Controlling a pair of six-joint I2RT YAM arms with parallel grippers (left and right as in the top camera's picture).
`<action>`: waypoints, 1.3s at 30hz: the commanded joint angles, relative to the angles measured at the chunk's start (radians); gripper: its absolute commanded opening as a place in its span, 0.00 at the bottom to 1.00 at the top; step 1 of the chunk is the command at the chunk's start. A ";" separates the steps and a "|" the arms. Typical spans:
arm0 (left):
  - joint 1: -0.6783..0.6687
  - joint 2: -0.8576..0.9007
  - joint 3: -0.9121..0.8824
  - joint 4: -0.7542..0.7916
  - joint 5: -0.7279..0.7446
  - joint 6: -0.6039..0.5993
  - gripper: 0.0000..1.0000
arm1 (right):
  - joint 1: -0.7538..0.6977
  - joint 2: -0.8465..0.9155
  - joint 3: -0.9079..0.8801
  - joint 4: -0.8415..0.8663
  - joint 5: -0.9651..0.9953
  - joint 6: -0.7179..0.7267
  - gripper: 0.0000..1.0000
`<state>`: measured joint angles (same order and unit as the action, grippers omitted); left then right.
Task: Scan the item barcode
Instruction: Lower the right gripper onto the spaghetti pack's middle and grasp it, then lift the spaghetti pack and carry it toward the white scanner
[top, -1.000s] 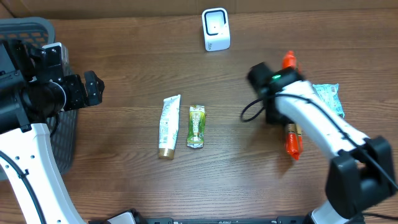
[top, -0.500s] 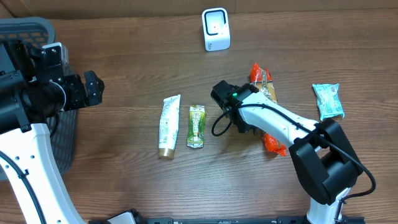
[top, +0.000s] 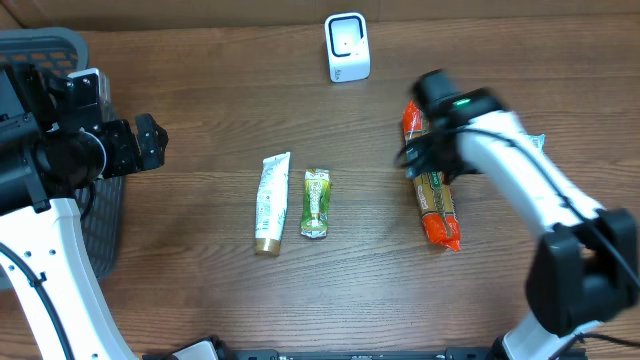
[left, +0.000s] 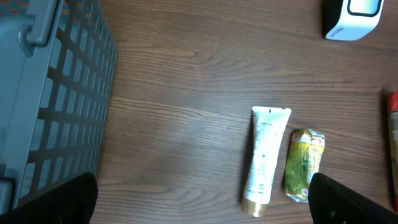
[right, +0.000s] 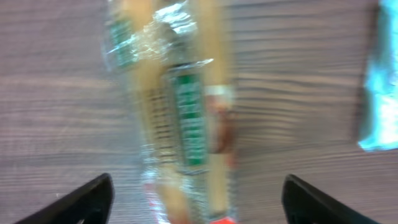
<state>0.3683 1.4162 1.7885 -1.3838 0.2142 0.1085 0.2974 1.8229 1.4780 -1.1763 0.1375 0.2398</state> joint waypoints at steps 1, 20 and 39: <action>0.003 0.003 0.014 0.000 0.015 0.015 0.99 | -0.080 -0.013 -0.012 -0.003 -0.150 -0.100 1.00; 0.003 0.003 0.014 0.000 0.015 0.015 1.00 | -0.028 -0.011 -0.336 0.345 -0.148 -0.196 0.99; 0.003 0.003 0.014 0.000 0.015 0.015 1.00 | -0.054 -0.022 -0.294 0.306 -0.346 -0.216 0.04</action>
<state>0.3683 1.4162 1.7885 -1.3838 0.2142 0.1085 0.2558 1.8057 1.1126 -0.8326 -0.0658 0.0265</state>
